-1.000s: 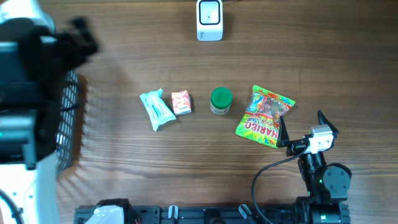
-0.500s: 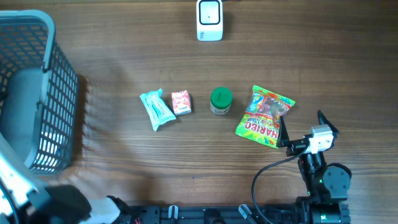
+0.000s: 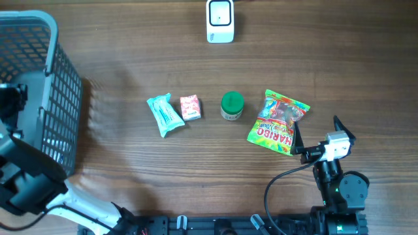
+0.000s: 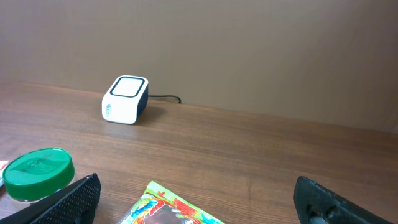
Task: Scan the item barcode
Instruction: 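Return the left gripper into the basket toward the white bandage box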
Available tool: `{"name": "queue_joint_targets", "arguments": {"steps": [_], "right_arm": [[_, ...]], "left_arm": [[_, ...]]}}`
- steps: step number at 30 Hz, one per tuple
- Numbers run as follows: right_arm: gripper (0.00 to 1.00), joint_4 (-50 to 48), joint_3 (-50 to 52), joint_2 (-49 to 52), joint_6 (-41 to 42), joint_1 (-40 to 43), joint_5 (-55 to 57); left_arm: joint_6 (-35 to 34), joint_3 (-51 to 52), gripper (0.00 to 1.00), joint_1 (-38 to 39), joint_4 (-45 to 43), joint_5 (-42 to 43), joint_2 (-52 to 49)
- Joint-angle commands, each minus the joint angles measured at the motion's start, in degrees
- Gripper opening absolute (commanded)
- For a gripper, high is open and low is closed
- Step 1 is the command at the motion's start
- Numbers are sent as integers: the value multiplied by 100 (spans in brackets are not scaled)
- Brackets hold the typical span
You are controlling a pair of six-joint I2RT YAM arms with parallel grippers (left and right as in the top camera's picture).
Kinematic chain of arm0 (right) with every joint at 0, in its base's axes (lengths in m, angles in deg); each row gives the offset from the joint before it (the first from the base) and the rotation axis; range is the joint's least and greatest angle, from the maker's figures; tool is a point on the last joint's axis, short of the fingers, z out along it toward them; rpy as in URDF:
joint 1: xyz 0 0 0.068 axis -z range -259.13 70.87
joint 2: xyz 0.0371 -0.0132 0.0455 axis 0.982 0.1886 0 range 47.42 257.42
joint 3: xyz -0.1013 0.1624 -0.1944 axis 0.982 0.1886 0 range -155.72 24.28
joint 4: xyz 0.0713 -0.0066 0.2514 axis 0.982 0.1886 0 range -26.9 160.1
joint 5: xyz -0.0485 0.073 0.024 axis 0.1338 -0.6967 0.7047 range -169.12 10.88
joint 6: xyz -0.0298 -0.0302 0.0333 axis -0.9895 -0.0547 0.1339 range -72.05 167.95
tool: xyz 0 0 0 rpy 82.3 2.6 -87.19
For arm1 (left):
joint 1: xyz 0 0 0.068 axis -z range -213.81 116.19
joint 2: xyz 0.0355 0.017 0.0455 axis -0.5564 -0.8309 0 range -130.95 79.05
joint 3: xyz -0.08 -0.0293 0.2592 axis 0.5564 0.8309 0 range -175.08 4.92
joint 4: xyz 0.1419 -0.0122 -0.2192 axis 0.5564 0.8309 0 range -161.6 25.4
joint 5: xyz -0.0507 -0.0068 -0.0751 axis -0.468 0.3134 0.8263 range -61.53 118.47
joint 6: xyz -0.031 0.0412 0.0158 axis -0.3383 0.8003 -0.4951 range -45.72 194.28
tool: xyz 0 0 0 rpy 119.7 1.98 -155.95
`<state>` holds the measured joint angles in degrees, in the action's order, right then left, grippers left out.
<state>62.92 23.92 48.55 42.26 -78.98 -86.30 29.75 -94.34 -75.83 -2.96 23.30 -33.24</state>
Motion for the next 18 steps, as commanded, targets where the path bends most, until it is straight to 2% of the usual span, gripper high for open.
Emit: {"name": "queue_joint_targets", "arguments": {"steps": [1,18], "right_arm": [[100,-17,7,-20,-33,-17,79],[100,-17,7,-20,-33,-17,79]], "left_arm": [[-87,2,100,-22,133,-505,-391],[-68,4,100,116,509,-549,-1351]]}}
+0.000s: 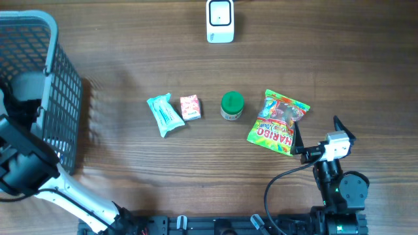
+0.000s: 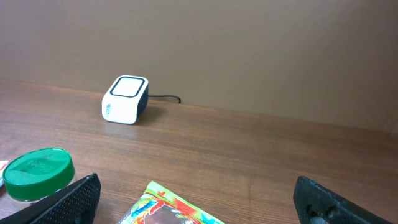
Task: Scan the item barcode
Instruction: 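Return the left gripper into the basket toward the white bandage box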
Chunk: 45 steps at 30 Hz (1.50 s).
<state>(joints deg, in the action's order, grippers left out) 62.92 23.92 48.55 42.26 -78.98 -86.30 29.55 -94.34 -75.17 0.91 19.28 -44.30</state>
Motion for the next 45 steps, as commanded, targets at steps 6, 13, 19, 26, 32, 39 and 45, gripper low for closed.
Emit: {"name": "queue_joint_targets", "arguments": {"steps": [6,13,19,26,32,39,45], "right_arm": [[100,-17,7,-20,-35,-17,79],[100,-15,7,-20,-33,-17,79],[100,-15,7,-20,-33,-17,79],[100,-17,7,-20,-33,-17,79],[100,-17,7,-20,-33,-17,79],[100,-17,7,-20,-33,-17,79],[100,-17,7,-20,-33,-17,79]], "left_arm": [[-52,4,100,66,435,-686,-321],[-52,4,98,66,1027,-1182,-321],[-52,4,86,63,1467,-1257,-321],[-39,4,68,66,1687,-1257,-321],[542,2,36,66,1709,-1255,-321],[833,2,37,66,1733,-1252,-321],[831,2,100,66,1530,-1143,-321]]}}
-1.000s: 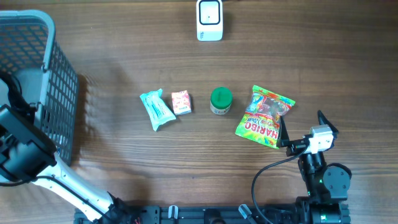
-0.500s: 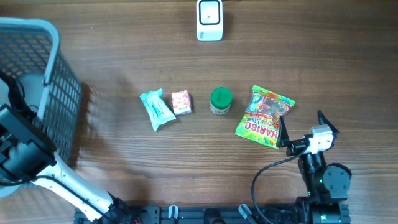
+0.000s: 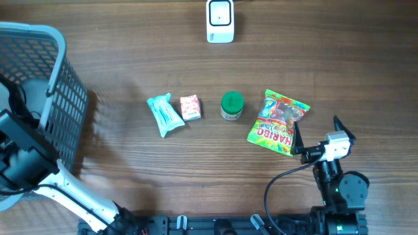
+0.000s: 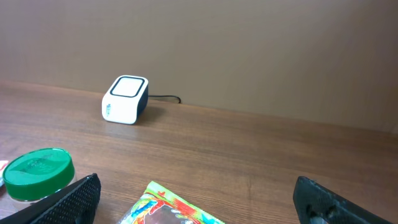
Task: Scan the item barcode
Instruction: 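Return the left gripper into the basket toward the white bandage box, then grasp the white bandage box in the basket with the left gripper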
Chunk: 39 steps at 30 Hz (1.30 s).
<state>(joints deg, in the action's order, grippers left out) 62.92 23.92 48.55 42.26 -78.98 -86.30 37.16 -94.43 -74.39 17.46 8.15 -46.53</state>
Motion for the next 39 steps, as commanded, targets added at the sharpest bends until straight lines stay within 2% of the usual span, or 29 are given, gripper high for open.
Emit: {"name": "queue_joint_targets", "arguments": {"steps": [1,4,5,6,7,8,16,20,26,35,36,37,38,39], "right_arm": [[100,-17,7,-20,-33,-17,79],[100,-17,7,-20,-33,-17,79],[100,-17,7,-20,-35,-17,79],[100,-17,7,-20,-33,-17,79],[100,-17,7,-20,-33,-17,79],[100,-17,7,-20,-33,-17,79],[100,-17,7,-20,-33,-17,79],[100,-17,7,-20,-33,-17,79],[100,-17,7,-20,-33,-17,79],[100,-17,7,-20,-35,-17,79],[100,-17,7,-20,-33,-17,79],[99,-17,7,-20,-33,-17,79],[100,-17,7,-20,-35,-17,79],[100,-17,7,-20,-33,-17,79]], "left_arm": [[70,11,100,-13,-195,63,-98],[70,11,100,-13,-295,450,-98],[70,11,97,-17,-317,542,-98],[70,11,45,-20,-354,551,-98],[68,11,7,-20,-361,551,-98],[68,11,4,-20,-361,551,-98],[66,-142,4,-20,-352,398,-37],[-111,-205,4,-13,-457,348,334],[-160,-205,4,-13,-758,352,1303],[-962,-203,4,-20,-772,376,3213],[-981,-203,27,-20,-831,378,3460],[-981,-203,77,-20,-833,378,3624],[-964,-203,100,-20,-828,380,3707],[-846,-203,100,-20,-831,376,3770]]}}
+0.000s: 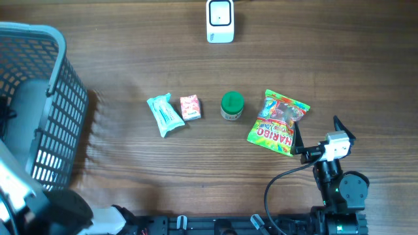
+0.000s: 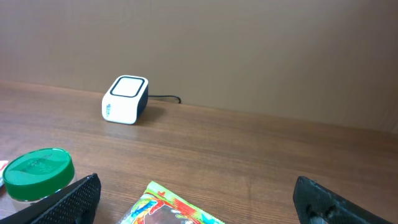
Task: Scan the item barcode
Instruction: 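Grasp the white bandage box in the basket with the left gripper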
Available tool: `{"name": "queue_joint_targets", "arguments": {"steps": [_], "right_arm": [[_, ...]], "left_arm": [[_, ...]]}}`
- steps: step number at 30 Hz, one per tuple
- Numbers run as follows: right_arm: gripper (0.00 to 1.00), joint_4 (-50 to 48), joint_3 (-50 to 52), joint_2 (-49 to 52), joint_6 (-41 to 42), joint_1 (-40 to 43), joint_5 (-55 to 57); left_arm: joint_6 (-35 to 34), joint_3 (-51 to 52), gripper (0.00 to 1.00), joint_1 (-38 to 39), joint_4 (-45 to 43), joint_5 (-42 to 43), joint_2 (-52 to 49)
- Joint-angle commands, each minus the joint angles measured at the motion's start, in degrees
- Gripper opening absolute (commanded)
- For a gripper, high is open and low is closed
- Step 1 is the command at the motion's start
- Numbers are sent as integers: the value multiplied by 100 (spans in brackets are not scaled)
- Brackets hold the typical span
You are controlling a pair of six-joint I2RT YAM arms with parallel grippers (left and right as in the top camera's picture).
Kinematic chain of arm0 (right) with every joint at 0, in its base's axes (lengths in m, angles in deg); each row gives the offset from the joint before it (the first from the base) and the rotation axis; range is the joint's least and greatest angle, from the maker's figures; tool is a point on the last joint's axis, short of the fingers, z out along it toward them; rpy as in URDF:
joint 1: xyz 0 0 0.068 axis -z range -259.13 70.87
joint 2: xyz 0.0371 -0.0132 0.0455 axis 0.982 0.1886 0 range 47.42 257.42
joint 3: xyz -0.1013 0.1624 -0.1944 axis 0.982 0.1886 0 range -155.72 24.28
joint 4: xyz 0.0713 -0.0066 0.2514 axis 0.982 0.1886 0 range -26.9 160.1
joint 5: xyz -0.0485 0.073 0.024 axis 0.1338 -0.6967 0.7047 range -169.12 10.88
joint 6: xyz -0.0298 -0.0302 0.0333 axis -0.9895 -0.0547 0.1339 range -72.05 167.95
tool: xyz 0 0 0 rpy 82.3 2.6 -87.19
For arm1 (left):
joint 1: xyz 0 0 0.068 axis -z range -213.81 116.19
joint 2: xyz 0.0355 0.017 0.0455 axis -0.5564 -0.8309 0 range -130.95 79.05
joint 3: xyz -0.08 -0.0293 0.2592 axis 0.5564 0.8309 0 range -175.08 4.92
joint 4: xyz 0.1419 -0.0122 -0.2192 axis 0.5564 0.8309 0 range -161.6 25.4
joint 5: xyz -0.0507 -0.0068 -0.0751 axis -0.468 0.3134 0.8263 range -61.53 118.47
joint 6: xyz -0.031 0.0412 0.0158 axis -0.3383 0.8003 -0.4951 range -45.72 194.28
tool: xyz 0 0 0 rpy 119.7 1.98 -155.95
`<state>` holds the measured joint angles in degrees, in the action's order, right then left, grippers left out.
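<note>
The white barcode scanner [image 1: 220, 21] stands at the table's far edge, also seen as the scanner [image 2: 125, 99] in the right wrist view. In a row at mid-table lie a teal packet [image 1: 164, 115], a small pink box [image 1: 190, 107], a green-lidded jar [image 1: 232, 105] and a Haribo bag [image 1: 277, 121]. My right gripper [image 1: 317, 132] rests open just near of the bag. In its wrist view the gripper [image 2: 199, 211] has the bag [image 2: 174, 210] between its wide-apart fingers [image 2: 74, 198], not touching it. Of my left arm only a blurred part [image 1: 46, 212] shows at the bottom left.
A grey mesh basket [image 1: 62, 104] fills the left side of the table. The scanner's cable [image 2: 165, 98] runs off behind it toward the wall. The green lid [image 2: 37, 171] sits left of my right gripper's left finger.
The dark body of my left arm was at the left edge beside the basket and now shows blurred in the bottom-left corner. The basket, the items and my right gripper are where they were.
At first the basket sat further into the top-left corner with my left arm at its near side. By 1.3 s ago the basket stood slightly further right and nearer. The left arm now sits lower. The right gripper stayed open by the Haribo bag throughout.
</note>
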<state>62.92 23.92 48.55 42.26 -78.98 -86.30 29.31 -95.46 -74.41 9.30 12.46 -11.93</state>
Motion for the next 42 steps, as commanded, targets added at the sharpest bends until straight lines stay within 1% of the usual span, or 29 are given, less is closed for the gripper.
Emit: {"name": "queue_joint_targets", "arguments": {"steps": [1,3,6,7,14,17,19,24,26,29,32,34,37,38,39,40,42], "right_arm": [[100,-17,7,-20,-33,-17,79],[100,-17,7,-20,-31,-17,79],[98,-17,7,-20,-33,-17,79],[100,-17,7,-20,-33,-17,79],[100,-17,7,-20,-33,-17,79],[99,-17,7,-20,-33,-17,79],[100,-17,7,-20,-33,-17,79],[100,-17,7,-20,-33,-17,79],[100,-17,7,-20,-33,-17,79],[100,-17,7,-20,-33,-17,79],[100,-17,7,-20,-35,-17,79],[100,-17,7,-20,-33,-17,79],[100,-17,7,-20,-33,-17,79],[100,-17,7,-20,-33,-17,79],[100,-17,7,-20,-35,-17,79],[100,-17,7,-20,-35,-17,79],[100,-17,7,-20,-33,-17,79]], "left_arm": [[125,-101,100,-17,-26,-59,326],[256,-68,100,-81,-63,-142,236],[258,74,100,-240,-103,-190,39],[256,140,100,-291,-111,-212,-33],[258,629,100,-568,-205,-236,-614],[256,887,100,-579,-210,-568,-953],[256,1045,100,-581,-256,-599,-1270],[293,1051,100,-575,-243,-623,-2168],[588,1139,100,-575,-431,-614,-2367],[601,1491,100,-575,-909,-417,-2426],[671,1722,100,-575,-1198,-393,-2428],[750,2041,100,-575,-1440,-179,-2428],[717,2699,100,-610,-1502,-190,-2433],[710,2780,98,-621,-1423,-221,-2433],[706,2787,91,-623,-1338,-267,-2433],[706,2787,82,-623,-1222,-391,-2433],[704,2787,70,-623,-1014,-660,-2433]]}}
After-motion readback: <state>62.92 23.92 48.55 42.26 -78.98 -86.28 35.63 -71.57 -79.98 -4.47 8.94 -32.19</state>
